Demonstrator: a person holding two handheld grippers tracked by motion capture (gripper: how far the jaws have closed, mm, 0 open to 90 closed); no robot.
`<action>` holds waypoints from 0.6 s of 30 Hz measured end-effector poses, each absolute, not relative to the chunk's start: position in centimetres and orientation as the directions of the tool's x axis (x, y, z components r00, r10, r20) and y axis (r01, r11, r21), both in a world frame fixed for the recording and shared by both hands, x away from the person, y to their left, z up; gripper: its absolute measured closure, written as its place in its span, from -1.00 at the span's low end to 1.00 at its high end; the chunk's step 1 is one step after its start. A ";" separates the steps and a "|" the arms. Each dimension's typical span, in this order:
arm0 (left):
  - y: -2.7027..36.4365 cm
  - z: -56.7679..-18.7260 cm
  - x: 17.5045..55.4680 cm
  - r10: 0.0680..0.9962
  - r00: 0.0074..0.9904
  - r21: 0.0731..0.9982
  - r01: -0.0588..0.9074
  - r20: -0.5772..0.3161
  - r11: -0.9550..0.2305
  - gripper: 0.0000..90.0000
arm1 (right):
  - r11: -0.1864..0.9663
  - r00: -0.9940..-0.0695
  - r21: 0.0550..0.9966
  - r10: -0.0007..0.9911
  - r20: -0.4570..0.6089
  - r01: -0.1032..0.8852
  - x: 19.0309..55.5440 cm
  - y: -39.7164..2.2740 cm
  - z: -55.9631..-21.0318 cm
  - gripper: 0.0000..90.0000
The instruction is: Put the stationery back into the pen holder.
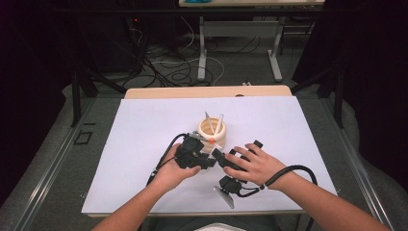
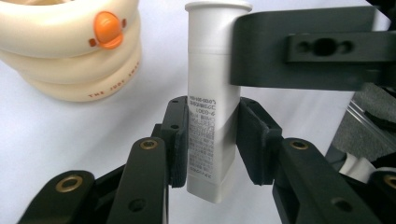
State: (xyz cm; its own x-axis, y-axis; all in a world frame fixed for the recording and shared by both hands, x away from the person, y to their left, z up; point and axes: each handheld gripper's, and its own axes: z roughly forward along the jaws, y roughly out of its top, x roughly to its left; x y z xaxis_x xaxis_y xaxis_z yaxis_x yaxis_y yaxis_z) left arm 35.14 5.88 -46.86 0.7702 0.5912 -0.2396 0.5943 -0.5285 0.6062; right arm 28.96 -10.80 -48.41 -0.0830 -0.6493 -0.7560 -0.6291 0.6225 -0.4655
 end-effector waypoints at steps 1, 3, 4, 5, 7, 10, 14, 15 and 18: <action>6.0 -46.9 35.2 0.594 0.768 0.611 0.595 -0.240 -0.523 0.47 | 0.618 -0.080 -0.474 -0.656 -0.750 -0.627 28.9 -10.7 -48.3 0.28; 6.2 -47.0 35.4 0.600 0.761 0.616 0.601 -0.246 -0.509 0.46 | 0.624 -0.088 -0.465 -0.650 -0.755 -0.628 29.0 -10.8 -48.3 0.26; 6.3 -47.0 35.4 0.603 0.760 0.619 0.600 -0.243 -0.507 0.47 | 0.634 -0.097 -0.451 -0.639 -0.763 -0.628 29.0 -10.9 -48.4 0.24; 6.4 -47.1 35.4 0.606 0.755 0.622 0.605 -0.251 -0.496 0.47 | 0.640 -0.102 -0.441 -0.631 -0.769 -0.629 29.1 -10.9 -48.4 0.23; 6.6 -47.1 35.6 0.606 0.758 0.627 0.599 -0.242 -0.499 0.47 | 0.644 -0.105 -0.427 -0.620 -0.778 -0.635 29.1 -10.9 -48.3 0.21; 6.8 -47.1 35.6 0.612 0.752 0.641 0.599 -0.244 -0.481 0.47 | 0.676 -0.143 -0.399 -0.597 -0.789 -0.620 28.9 -10.9 -47.9 0.20; 6.9 -47.1 35.5 0.626 0.739 0.669 0.598 -0.247 -0.442 0.47 | 0.708 -0.187 -0.330 -0.546 -0.817 -0.625 28.9 -10.8 -47.3 0.16; 6.9 -47.1 35.5 0.629 0.736 0.673 0.599 -0.248 -0.435 0.47 | 0.715 -0.201 -0.307 -0.530 -0.824 -0.628 29.0 -10.9 -47.3 0.16; 7.1 -46.9 35.6 0.640 0.729 0.687 0.596 -0.245 -0.416 0.47 | 0.757 -0.269 -0.224 -0.467 -0.842 -0.613 29.1 -11.1 -47.4 0.15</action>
State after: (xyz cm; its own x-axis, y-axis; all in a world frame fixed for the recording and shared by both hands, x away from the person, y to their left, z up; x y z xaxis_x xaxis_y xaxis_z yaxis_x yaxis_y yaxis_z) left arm 35.59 7.11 -46.94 0.7286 0.6395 -0.2454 0.5962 -0.4157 0.6868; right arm 29.08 -11.07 -47.41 -0.2690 -0.4673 -0.8422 -0.6131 0.7574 -0.2245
